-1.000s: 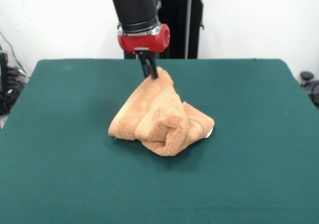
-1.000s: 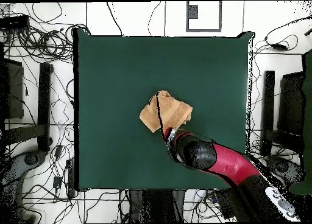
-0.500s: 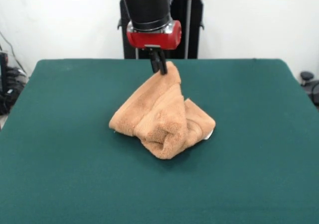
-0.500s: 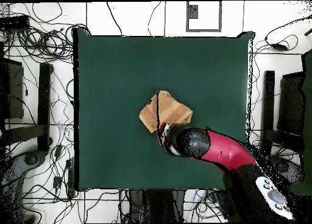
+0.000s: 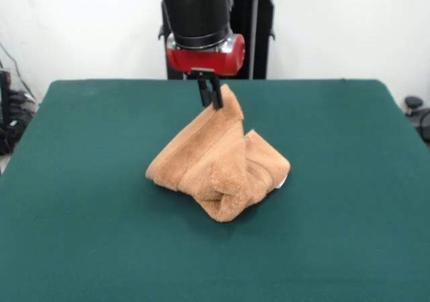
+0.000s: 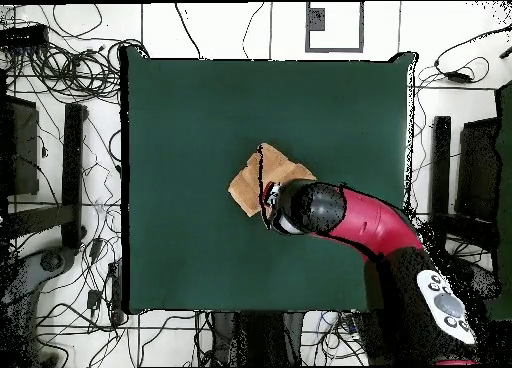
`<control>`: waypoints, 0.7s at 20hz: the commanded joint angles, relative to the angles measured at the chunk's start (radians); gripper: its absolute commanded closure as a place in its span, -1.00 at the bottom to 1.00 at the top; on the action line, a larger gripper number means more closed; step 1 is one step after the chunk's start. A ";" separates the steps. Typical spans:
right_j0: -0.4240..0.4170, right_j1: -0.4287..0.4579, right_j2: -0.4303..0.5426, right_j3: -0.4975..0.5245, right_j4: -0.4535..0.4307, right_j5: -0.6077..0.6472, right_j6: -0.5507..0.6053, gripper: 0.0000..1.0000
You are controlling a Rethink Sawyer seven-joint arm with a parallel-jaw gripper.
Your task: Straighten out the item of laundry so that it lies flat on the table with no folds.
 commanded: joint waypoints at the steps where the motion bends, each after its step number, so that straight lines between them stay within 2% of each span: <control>1: 0.057 0.075 -0.025 -0.164 0.062 0.194 0.195 1.00; 8: 0.104 0.091 -0.058 -0.260 0.082 0.315 0.248 1.00; 14: 0.156 0.134 -0.096 -0.380 0.098 0.421 0.297 1.00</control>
